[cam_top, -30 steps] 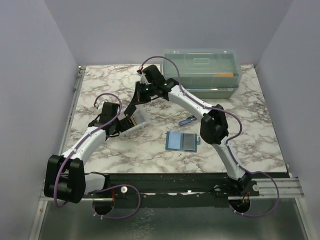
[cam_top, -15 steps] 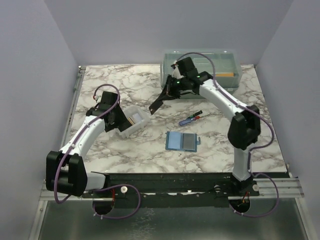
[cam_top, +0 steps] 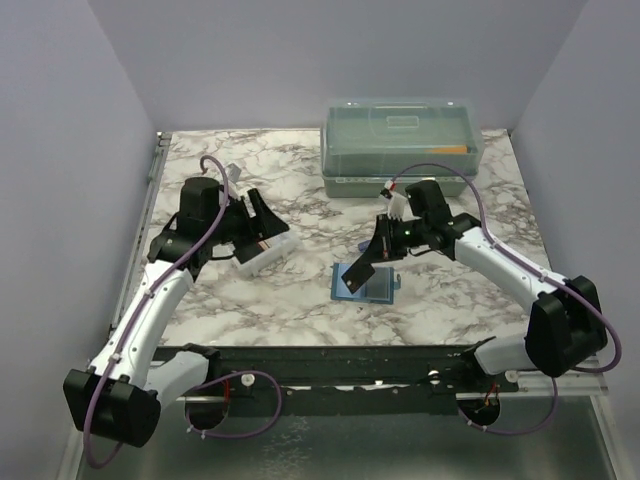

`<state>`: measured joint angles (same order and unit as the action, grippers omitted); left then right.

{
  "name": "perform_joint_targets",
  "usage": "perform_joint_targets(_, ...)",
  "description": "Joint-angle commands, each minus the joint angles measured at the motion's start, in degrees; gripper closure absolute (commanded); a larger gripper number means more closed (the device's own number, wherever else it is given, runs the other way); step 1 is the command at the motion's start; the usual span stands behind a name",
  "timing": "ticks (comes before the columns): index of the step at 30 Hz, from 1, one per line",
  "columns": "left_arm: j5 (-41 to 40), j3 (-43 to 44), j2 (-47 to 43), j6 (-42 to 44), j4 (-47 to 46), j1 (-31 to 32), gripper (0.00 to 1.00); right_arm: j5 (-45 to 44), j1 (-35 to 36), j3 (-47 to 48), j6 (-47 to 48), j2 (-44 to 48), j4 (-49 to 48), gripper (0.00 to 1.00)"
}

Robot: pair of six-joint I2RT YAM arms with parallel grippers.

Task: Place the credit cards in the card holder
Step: Insert the credit card into the card holder.

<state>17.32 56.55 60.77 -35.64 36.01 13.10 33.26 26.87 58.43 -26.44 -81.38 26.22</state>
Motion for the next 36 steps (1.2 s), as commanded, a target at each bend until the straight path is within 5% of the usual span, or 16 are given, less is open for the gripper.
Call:
perform_joint_targets(1, 33.9, -3.7, -0.2, 2.0, -20.2, 3.9, 0.28, 20.6, -0.1, -7.0, 7.9, 3.7, -10.7, 1.00)
perform_joint_targets(6, 42.4, -6.2, 8.6, 6.9, -23.9, 13.6, 0.26, 31.1, 0.2, -10.1, 6.6, 4.4, -18.3, 1.00)
perform_joint_targets(14, 47.9, -5.9, 18.2, 10.0, -24.8, 18.9, 0.30, 34.4, 0.3, -10.1, 7.2, 4.0, -18.8, 1.00)
perform_joint_targets(19, 48.6, -5.6, 20.4, 10.8, -24.8, 21.1, 0.51, 36.3, 0.3, -10.7, 6.5, 2.9, -21.0, 1.00)
perform_joint_targets(24, 50.2, -5.1, 23.9, 11.6, -24.8, 22.1, 0.61, 37.8, 0.4, -10.9, 6.1, 1.5, -22.7, 1.00)
perform_joint_targets(31, 50.1, -5.3, 24.4, 12.8, -24.8, 22.2, 0.99, 37.0, 0.4, -10.0, 6.2, 0.7, -22.2, 1.00)
perform_joint_targets(36, 45.5, -6.2, 21.7, 12.1, -24.7, 22.2, 1.00, 30.2, 0.3, -9.4, 3.3, 1.3, -20.9, 0.92)
